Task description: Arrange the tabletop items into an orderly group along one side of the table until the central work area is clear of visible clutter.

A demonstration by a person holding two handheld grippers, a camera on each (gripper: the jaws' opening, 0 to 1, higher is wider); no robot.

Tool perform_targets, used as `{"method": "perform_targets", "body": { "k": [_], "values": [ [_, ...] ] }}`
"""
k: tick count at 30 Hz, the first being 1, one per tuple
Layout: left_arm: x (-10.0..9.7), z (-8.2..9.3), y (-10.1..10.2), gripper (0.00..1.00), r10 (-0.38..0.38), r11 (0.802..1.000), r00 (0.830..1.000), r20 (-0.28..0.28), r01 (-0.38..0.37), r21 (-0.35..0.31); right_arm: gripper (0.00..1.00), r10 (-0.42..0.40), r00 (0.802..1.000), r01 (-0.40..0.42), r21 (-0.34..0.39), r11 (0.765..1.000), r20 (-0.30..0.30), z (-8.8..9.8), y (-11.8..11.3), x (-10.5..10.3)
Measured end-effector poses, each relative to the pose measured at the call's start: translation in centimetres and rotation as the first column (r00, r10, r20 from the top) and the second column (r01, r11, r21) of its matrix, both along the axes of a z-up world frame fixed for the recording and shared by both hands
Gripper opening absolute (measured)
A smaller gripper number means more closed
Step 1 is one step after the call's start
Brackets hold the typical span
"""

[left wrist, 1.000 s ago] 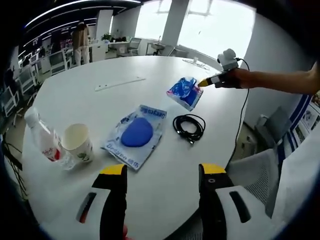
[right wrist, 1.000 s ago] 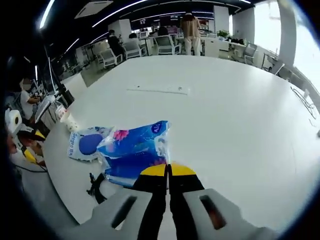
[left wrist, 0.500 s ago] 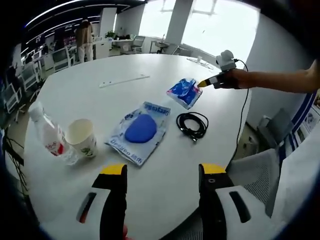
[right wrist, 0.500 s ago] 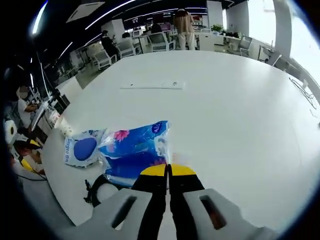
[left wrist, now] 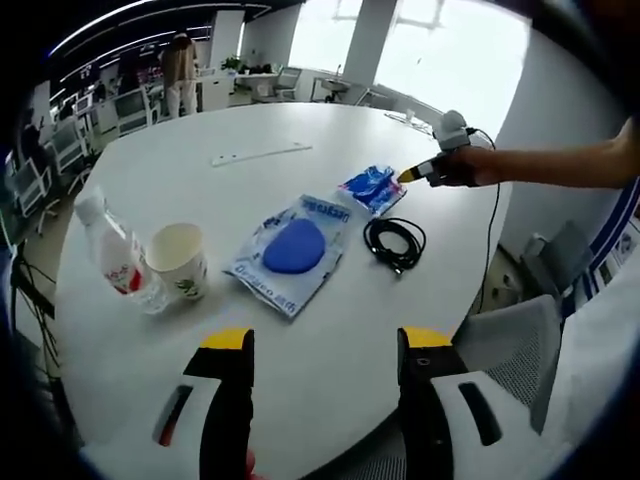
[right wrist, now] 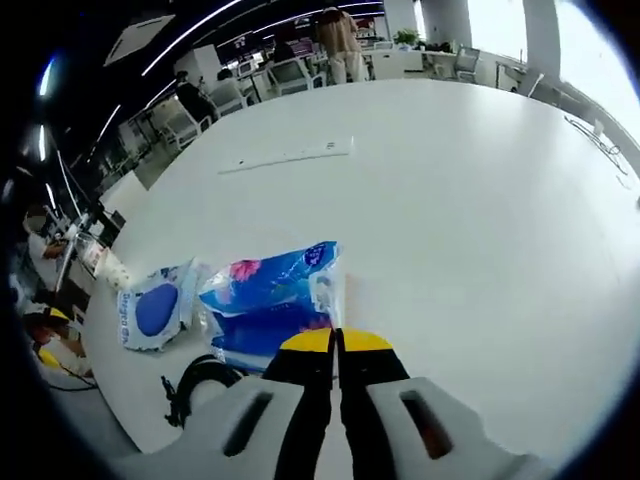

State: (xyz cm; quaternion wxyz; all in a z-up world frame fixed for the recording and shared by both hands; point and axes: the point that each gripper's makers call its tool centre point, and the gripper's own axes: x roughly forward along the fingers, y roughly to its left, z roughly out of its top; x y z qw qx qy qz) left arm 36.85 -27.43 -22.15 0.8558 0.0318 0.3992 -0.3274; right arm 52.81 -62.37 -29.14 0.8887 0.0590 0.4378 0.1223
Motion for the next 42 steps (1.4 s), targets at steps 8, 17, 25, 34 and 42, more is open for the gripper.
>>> {"method": "perform_targets", "body": {
  "k": [8,17,25,34,42],
  "values": [
    [0.0,0.0,0.0,0.58,0.014,1.000,1.000,-0.004,-0.014,-0.003,0.00,-0.007,1.000,0.007,0.016,1.000,-0.014,-0.7,0.3,-0.2],
    [-0.3,-0.1,-0.3,0.58,0.015,1.000,1.000,-0.010,-0.015,-0.004,0.00,-0.010,1.000,0.011,0.008,1.000,-0.026,-1.2,0.1,-0.6],
    [-0.3,-0.1,-0.1,0.58,0.018,1.000,1.000,-0.011,-0.018,-0.003,0.01,0.006,0.999,-0.007,-0.004,1.000,-0.033,-1.6,0.2,-1.1],
    [-0.3,-0.1,-0.4,0.58,0.014,1.000,1.000,-0.009,-0.014,-0.006,0.02,0.023,0.999,-0.024,-0.013,1.000,-0.028,-1.5,0.1,-1.0],
    [-0.1,-0.1,-0.5,0.58,0.015,1.000,1.000,-0.005,-0.015,-0.011,0.04,0.031,0.999,-0.031,-0.021,0.999,-0.028,-1.3,-0.1,-1.1]
  ]
}}
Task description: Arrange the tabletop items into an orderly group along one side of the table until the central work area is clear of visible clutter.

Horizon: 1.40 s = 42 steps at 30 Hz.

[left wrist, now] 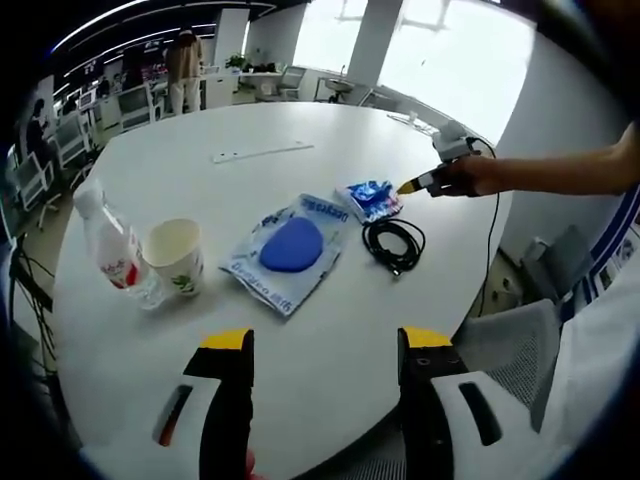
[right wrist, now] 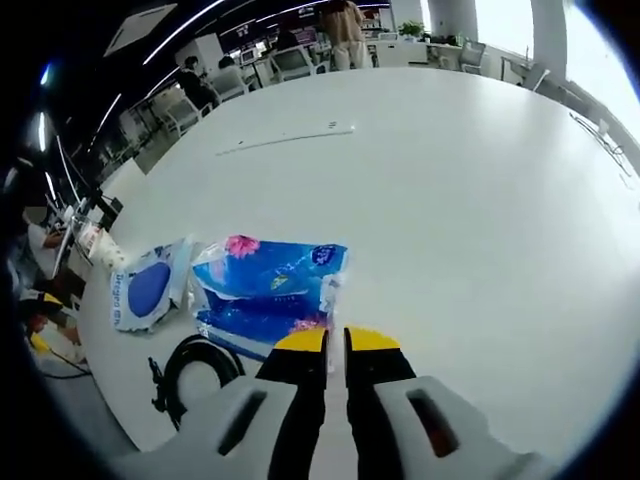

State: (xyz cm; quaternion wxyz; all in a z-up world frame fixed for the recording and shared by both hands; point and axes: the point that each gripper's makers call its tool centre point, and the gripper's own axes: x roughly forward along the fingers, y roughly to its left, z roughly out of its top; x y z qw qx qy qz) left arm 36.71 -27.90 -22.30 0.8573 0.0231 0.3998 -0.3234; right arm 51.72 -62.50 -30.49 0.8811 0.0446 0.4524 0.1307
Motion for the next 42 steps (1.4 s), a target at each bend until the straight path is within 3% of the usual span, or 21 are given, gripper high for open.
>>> {"method": "perform_targets", "body": {
  "k": [42],
  "values": [
    [0.2,-1.0,-0.3,0.56,0.014,0.999,1.000,-0.008,-0.014,-0.034,0.05,0.043,0.999,-0.043,-0.017,0.999,0.009,1.1,0.6,-2.1]
  ]
}}
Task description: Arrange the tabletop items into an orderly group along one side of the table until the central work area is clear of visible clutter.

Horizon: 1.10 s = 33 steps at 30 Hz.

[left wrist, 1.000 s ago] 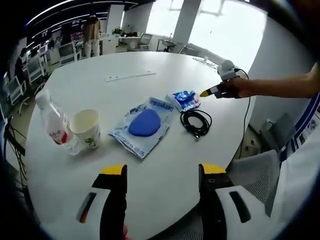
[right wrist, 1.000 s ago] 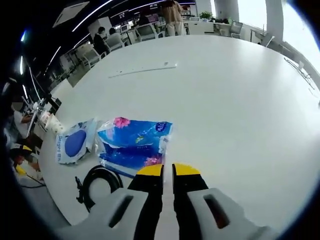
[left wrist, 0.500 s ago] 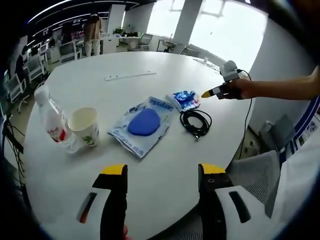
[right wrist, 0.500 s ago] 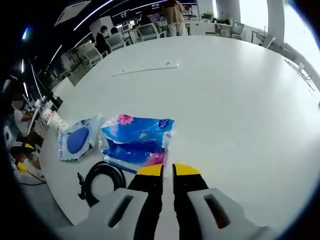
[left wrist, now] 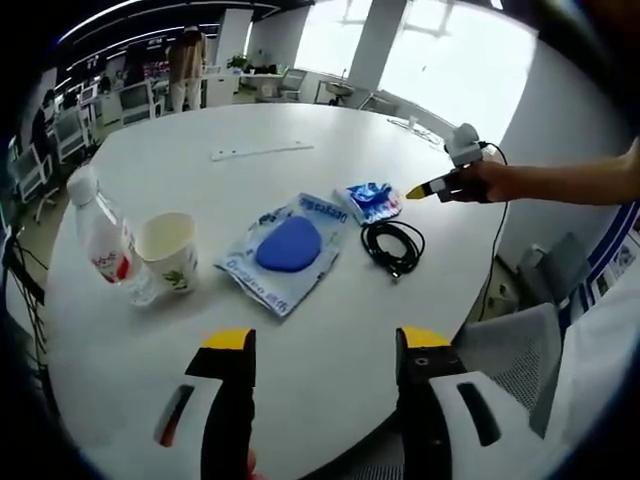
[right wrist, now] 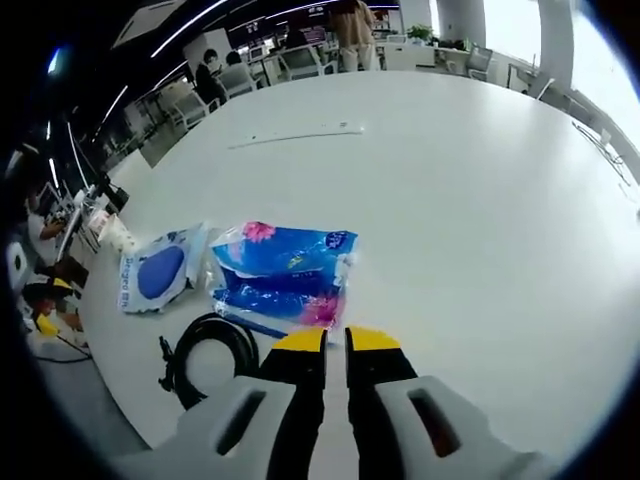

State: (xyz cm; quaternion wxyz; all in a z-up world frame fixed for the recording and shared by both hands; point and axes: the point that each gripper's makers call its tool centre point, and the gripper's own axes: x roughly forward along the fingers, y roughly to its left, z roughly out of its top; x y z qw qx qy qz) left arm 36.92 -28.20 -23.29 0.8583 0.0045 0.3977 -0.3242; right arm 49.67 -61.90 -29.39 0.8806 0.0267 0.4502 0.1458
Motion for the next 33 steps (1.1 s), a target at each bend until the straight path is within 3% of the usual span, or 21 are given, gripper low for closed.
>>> {"method": "perform_targets", "body": {
  "k": [20,33],
  "values": [
    [1.0,-1.4,-0.6,0.55,0.021,1.000,1.000,-0.015,-0.022,-0.022,0.07,0.175,0.984,-0.175,-0.002,0.985,0.040,1.1,4.9,0.0],
    [1.9,-2.8,-0.6,0.54,0.055,0.998,0.998,-0.034,-0.056,-0.031,0.10,0.291,0.955,-0.292,0.007,0.956,0.059,1.8,9.5,0.2]
  ]
}}
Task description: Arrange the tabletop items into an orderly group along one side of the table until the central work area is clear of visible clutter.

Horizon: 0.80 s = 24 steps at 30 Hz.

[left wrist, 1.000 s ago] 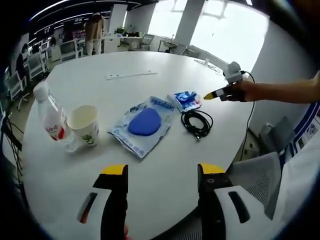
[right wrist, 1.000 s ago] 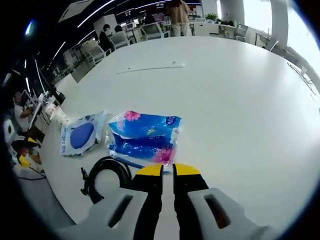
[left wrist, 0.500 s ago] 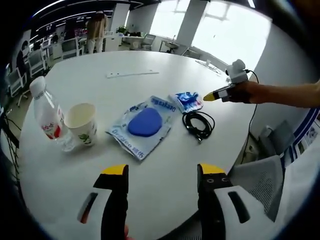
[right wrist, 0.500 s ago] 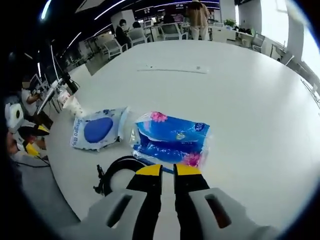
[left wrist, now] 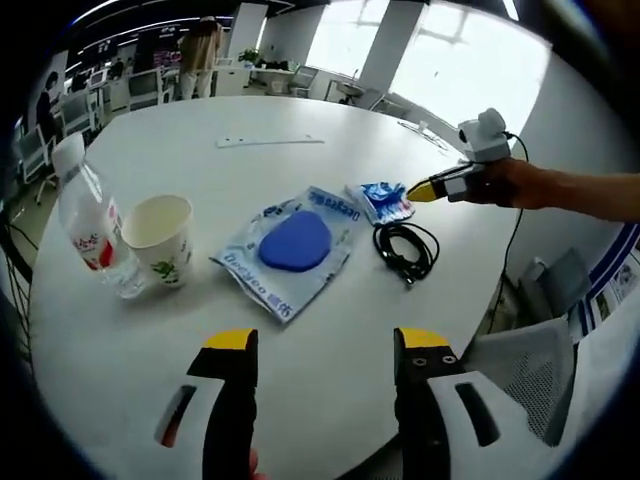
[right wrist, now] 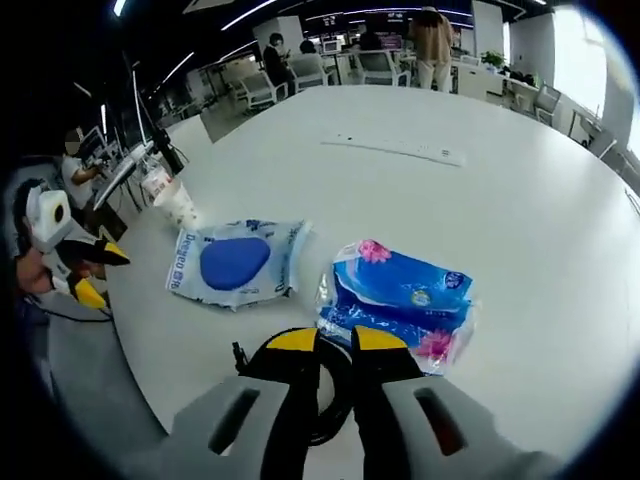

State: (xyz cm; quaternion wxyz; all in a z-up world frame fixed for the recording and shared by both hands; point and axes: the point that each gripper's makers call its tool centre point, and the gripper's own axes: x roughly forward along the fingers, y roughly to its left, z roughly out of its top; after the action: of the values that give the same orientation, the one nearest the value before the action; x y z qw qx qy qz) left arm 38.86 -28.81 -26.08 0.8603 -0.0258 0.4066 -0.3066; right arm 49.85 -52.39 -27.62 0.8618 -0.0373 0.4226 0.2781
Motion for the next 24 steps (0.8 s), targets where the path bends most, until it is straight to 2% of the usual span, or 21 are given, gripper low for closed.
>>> {"method": "perform_targets", "body": {
  "k": [13,19,24],
  "values": [
    [1.2,-0.5,-0.2,0.53,0.039,0.999,0.999,-0.008,-0.039,-0.033,0.12,0.097,0.995,-0.097,0.004,0.995,0.011,0.4,3.9,0.4],
    [1.9,-1.4,0.0,0.52,0.079,0.996,0.997,-0.026,-0.081,-0.050,0.13,0.119,0.993,-0.119,-0.001,0.993,0.009,0.3,4.9,0.9],
    [2.5,-2.2,0.4,0.51,0.087,0.996,0.996,-0.023,-0.088,-0.019,0.14,0.131,0.991,-0.131,-0.003,0.991,0.009,0.2,5.5,1.3]
  ]
}}
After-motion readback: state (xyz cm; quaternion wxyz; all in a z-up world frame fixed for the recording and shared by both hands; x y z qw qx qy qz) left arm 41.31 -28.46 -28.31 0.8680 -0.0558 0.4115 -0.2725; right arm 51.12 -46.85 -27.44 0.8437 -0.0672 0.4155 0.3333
